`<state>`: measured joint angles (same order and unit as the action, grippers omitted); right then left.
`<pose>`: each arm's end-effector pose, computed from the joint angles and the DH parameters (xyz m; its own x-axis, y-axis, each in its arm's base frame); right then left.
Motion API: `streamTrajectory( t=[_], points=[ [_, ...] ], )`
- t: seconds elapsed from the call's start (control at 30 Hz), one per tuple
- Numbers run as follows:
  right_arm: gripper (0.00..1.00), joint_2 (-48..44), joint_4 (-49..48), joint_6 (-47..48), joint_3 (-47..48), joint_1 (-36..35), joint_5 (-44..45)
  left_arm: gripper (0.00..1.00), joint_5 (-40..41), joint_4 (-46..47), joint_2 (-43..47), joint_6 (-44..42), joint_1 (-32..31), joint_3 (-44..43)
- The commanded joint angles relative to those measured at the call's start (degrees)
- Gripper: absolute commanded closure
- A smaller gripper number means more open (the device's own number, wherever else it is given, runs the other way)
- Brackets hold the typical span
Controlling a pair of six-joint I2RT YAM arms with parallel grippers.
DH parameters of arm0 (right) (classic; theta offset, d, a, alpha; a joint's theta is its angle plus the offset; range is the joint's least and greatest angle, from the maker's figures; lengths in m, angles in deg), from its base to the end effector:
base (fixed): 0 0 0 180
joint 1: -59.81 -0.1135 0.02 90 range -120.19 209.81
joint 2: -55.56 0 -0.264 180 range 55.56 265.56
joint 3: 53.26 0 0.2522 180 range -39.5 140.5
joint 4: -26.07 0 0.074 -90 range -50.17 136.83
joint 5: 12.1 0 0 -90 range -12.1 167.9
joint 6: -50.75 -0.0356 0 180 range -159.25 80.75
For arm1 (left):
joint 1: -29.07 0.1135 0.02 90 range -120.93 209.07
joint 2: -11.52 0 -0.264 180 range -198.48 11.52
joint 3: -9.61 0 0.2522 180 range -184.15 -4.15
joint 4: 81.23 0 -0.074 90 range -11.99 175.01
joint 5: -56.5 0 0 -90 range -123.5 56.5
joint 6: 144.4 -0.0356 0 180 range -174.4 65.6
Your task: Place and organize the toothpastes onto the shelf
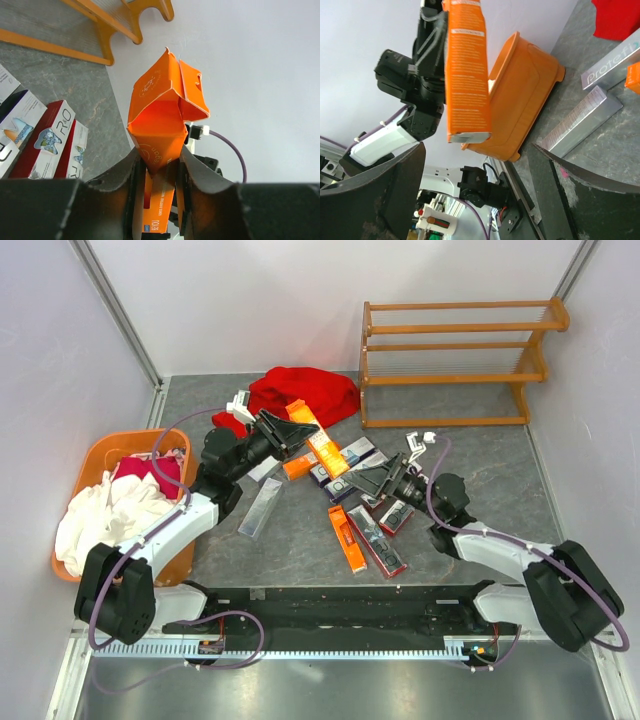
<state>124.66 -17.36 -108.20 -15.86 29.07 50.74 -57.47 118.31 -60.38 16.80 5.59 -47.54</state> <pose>0.2013 0.1386 0.2491 -0.7202 0.5378 -0.4383 -0.4644 0.0956 0.8804 0.2584 -0.1280 0.3091 -0.6715 -0.6514 -0.3533 0.3095 0.1866 -0.9324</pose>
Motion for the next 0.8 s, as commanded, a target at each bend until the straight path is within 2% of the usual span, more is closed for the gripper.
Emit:
streamTrajectory(
  t=[0.0,0.2,0.3,0.33,0.4,0.47,0.6,0.63,0.73,0.77],
  points=[
    [0.12,4.02,-5.74,0.13,4.13,-1.69,1.05,0.69,1.20,5.02,1.32,3.33,-0.07,-0.28],
    [0.17,9.29,-11.27,-2.15,6.24,-1.87,1.05,0.70,0.50,5.02,1.32,3.42,-0.16,-0.55],
    [0.26,10.96,-13.56,-3.47,6.77,-1.87,0.79,0.70,0.50,5.28,1.15,3.60,-0.07,-0.46],
    [0.32,11.23,-14.00,-4.34,6.86,-1.87,0.70,0.70,0.33,5.28,1.06,3.60,-0.07,-0.46],
    [0.34,11.84,-15.67,-5.05,6.69,-1.87,0.70,0.70,0.41,5.28,0.97,3.60,-0.07,-0.55],
    [0.41,11.85,-15.67,-5.41,6.68,-1.95,0.79,0.70,0.41,5.37,0.88,3.60,0.02,-0.55],
    [0.58,11.50,-15.50,-5.67,6.60,-1.87,1.14,0.66,0.50,5.90,0.62,3.68,0.02,-0.20],
    [0.63,11.50,-15.41,-5.67,6.60,-1.95,1.23,0.64,0.33,5.81,0.53,3.60,-0.07,-0.11],
    [0.71,10.97,-14.62,-5.58,6.77,-1.78,1.32,0.45,0.50,5.20,0.97,2.55,-0.07,0.24],
    [0.72,10.79,-14.01,-5.50,6.68,-1.78,1.40,0.34,0.41,3.28,1.23,1.76,0.10,-0.11]
  ],
)
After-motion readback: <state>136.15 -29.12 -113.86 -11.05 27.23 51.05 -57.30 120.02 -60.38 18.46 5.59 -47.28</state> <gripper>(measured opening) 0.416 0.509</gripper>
